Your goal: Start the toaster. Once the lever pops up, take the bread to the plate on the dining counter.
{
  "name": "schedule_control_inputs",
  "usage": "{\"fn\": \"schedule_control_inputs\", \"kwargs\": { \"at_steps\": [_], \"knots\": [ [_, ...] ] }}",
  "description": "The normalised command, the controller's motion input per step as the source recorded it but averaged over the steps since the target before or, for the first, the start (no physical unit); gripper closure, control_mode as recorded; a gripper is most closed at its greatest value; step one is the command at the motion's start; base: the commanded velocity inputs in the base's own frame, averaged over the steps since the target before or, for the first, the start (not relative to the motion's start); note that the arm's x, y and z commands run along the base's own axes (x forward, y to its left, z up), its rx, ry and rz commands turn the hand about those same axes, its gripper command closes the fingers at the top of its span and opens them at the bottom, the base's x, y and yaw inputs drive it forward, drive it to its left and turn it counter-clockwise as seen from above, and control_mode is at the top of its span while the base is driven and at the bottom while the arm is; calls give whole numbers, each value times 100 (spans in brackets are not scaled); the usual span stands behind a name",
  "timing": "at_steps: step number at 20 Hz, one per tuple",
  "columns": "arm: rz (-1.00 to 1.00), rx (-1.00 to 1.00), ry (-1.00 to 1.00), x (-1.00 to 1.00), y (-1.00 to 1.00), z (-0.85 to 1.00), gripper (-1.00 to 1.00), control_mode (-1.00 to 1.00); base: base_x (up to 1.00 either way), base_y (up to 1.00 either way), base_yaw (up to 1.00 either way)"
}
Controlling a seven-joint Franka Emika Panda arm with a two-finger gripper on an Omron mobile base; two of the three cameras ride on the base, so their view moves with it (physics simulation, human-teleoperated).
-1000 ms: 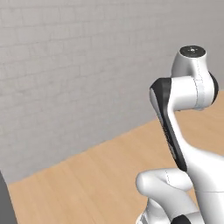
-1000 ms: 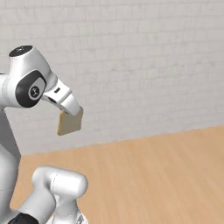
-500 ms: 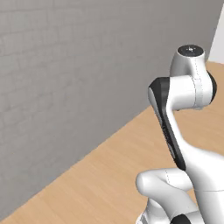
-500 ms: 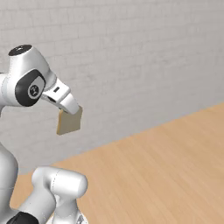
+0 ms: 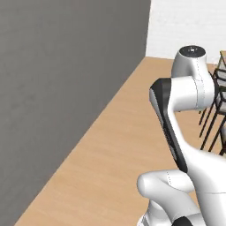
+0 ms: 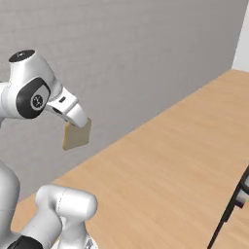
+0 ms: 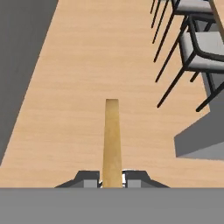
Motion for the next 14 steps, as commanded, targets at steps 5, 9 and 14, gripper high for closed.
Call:
{"fn": "schedule_control_inputs", "kwargs": {
  "at_steps": [5,9,14],
  "knots": [
    [0,0,0,0,0,0,100,100,59,0,-55],
    [0,0,0,0,0,0,100,100,59,7,-55],
    [0,0,0,0,0,0,100,100,54,45,-55]
  ]
}}
